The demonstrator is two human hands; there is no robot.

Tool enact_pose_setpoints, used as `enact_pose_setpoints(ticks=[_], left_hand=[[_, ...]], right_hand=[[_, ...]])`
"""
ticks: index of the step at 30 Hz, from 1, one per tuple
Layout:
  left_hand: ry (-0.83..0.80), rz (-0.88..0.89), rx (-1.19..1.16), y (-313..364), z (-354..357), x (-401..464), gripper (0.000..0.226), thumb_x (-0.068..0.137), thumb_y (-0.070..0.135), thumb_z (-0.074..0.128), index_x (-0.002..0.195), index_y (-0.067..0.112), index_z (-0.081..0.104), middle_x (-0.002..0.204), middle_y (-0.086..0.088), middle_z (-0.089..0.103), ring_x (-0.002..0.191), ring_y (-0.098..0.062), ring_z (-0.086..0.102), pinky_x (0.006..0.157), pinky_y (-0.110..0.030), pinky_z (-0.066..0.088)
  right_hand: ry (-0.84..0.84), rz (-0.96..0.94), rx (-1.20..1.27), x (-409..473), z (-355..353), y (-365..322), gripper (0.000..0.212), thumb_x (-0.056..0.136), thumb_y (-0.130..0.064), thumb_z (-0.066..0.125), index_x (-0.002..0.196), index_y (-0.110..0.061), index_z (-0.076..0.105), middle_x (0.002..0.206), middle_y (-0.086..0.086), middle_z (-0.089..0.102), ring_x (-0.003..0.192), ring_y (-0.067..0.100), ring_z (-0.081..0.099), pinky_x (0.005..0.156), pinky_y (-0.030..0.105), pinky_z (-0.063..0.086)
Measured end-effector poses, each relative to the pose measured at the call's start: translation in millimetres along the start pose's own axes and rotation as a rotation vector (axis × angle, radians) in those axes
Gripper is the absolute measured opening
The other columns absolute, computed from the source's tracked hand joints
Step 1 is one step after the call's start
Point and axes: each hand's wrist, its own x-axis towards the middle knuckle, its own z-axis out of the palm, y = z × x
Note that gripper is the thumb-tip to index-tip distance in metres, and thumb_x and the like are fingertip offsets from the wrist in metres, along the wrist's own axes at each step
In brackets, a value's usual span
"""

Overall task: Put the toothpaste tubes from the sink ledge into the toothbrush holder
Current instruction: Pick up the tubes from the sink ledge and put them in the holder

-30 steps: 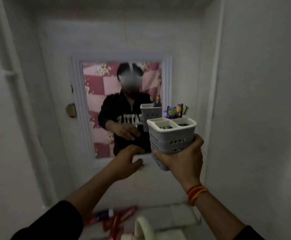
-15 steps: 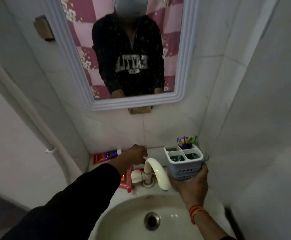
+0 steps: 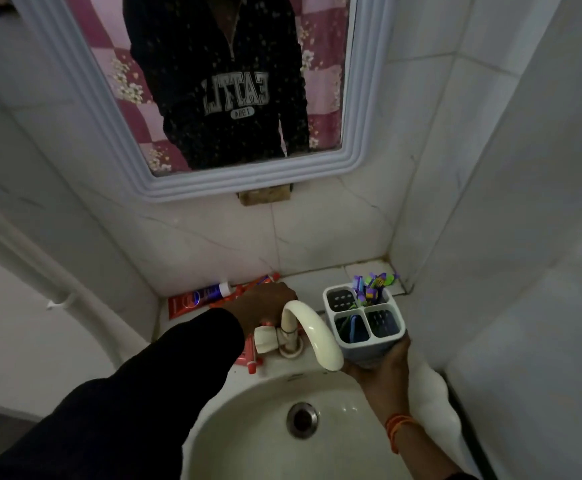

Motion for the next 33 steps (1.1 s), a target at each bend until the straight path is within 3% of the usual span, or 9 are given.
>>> enact_pose_setpoints(ticks=[4,8,13,16,18,20,26,30,33], left_hand=[[-0.049,-0.012,0.046,-10,-2,5,0.033,0.07,0.032,0.073,0.1,0.017,0.073,0.099,-0.006,0.076,0.093,-0.024,0.072,0.085,-0.043,0.059],[-0.004,-0.047,0.127,-4,4,-1,0.029,0.084,0.031,0.069,0.111,0.02,0.07,0.111,-0.005,0.073,0.103,-0.025,0.07,0.085,-0.04,0.059],[0.031,-0.041,0.022,-30,10,3,0.013,0.068,0.031,0.072,0.07,0.023,0.063,0.076,0.002,0.069,0.075,-0.021,0.067,0.072,-0.039,0.061],[0.003,-0.038,-0.093,-36,-7,0,0.012,0.07,0.016,0.08,0.079,0.011,0.075,0.081,-0.01,0.074,0.078,-0.028,0.068,0.074,-0.03,0.056],[0.019,-0.067,-0.2,-32,-22,-3,0.021,0.078,0.011,0.078,0.098,0.006,0.078,0.1,-0.013,0.077,0.097,-0.028,0.07,0.084,-0.029,0.052],[0.094,-0.073,-0.278,-30,-35,-6,0.023,0.083,0.01,0.075,0.105,0.006,0.077,0.108,-0.013,0.076,0.105,-0.026,0.068,0.091,-0.029,0.049],[0.549,0.01,-0.393,14,-87,-34,0.018,0.087,0.018,0.073,0.103,0.013,0.08,0.097,-0.004,0.079,0.084,-0.01,0.071,0.085,-0.025,0.056],[0.806,0.114,-0.291,67,-128,-69,0.015,0.087,0.023,0.072,0.096,0.017,0.083,0.085,0.0,0.08,0.073,-0.011,0.073,0.076,-0.027,0.058],[0.926,0.149,-0.232,101,-147,-89,0.015,0.088,0.023,0.069,0.092,0.017,0.083,0.079,0.0,0.08,0.068,-0.013,0.073,0.071,-0.027,0.058]], right_hand=[[-0.077,0.08,0.044,0,-4,-9,0.12,0.046,-0.025,0.103,0.144,-0.024,0.035,0.139,0.005,0.057,0.123,0.026,0.06,0.095,0.061,0.054],[-0.125,0.224,0.466,3,-12,-21,0.131,0.032,-0.045,0.102,0.147,-0.026,0.043,0.142,0.013,0.054,0.121,0.041,0.059,0.081,0.083,0.045],[-0.101,0.328,0.631,3,-12,-33,0.132,0.029,-0.044,0.103,0.146,-0.025,0.045,0.144,0.015,0.053,0.122,0.047,0.057,0.081,0.088,0.039],[-0.091,0.341,0.633,-1,-8,-38,0.119,0.041,-0.045,0.101,0.145,-0.027,0.047,0.145,0.016,0.052,0.12,0.046,0.059,0.082,0.087,0.04],[-0.117,0.331,0.632,-3,-10,-44,0.139,0.024,-0.046,0.103,0.147,-0.023,0.043,0.144,0.016,0.052,0.118,0.043,0.06,0.082,0.084,0.043],[-0.117,0.305,0.56,-3,-10,-43,0.123,0.034,-0.034,0.103,0.143,-0.026,0.047,0.145,0.016,0.052,0.116,0.036,0.064,0.078,0.076,0.052],[-0.093,0.194,0.144,-4,-10,-38,0.109,0.039,-0.043,0.103,0.131,-0.029,0.046,0.125,0.005,0.063,0.111,0.022,0.065,0.091,0.059,0.056],[-0.141,0.177,0.142,4,-15,-34,0.06,0.078,-0.001,0.083,0.125,-0.031,0.061,0.124,0.012,0.065,0.096,0.019,0.073,0.066,0.058,0.062],[-0.146,0.191,0.247,10,-15,-31,0.091,0.062,0.031,0.078,0.131,-0.018,0.046,0.124,0.005,0.058,0.092,-0.004,0.07,0.056,0.024,0.06]])
